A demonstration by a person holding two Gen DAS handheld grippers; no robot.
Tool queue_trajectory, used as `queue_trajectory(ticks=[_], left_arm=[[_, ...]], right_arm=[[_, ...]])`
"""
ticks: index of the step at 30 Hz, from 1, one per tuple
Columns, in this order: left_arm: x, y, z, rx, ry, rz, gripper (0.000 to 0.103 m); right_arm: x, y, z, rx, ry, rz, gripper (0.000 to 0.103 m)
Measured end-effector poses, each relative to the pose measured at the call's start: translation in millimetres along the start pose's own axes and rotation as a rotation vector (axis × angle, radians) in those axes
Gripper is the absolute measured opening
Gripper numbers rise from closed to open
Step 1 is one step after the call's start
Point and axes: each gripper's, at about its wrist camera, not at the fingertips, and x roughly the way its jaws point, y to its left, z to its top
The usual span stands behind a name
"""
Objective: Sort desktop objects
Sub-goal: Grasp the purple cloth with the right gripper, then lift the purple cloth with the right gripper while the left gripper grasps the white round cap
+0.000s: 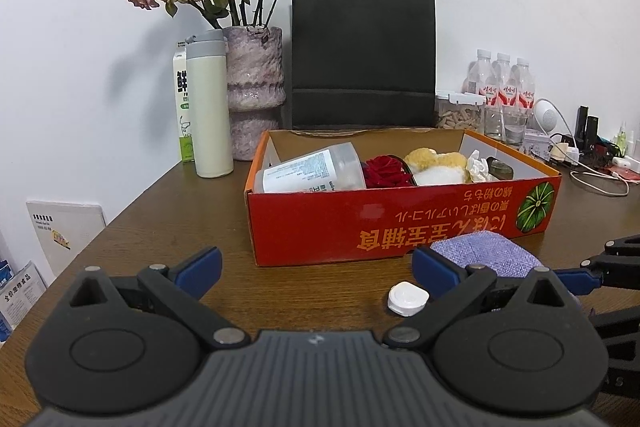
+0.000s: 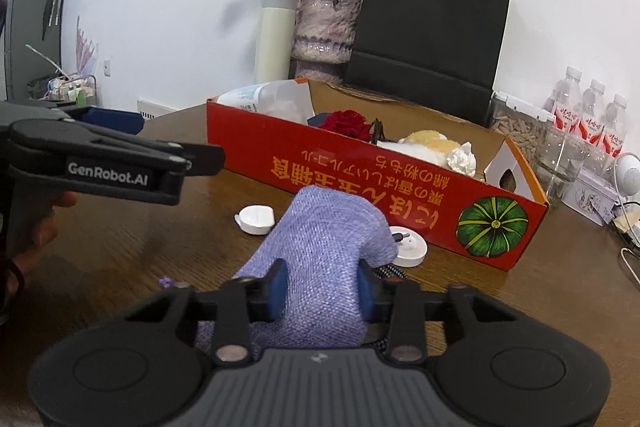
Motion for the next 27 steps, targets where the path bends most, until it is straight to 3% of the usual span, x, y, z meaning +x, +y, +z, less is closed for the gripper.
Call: queue_trajectory(ticks=[1,3,9,16,27], left_arm=[[0.5,-0.1,-0.1,0.001,0.001,-0.001,0.103],[0.7,-0.4,-0.3,0.002,0.003,-0.001,0.103],[2.8,-1.3,-1.4,0.008,0.015,-0.002,0.103],[11.7,-5.0,-1.5,0.016,0.072,-0.031,0.103],[36.8,-35.3,-0.8,0.070,0.192,-0.064,0.101]], right_arm=[[-1.1,-0.1,0.4,0.000,-0.005,0.005,0.015],[-3.8,-0.1,0.6,0.001,-0.017,0.017,0.007],[-23.5,-14.3,8.5,0.067,-0.114,0.055,0.005],[-45.6,-65.2,15.6,0.209,-0.200,0.012,0.005],[-24.9,-112.9,-5.0,0.245,-0.105,-0.047,0.005]])
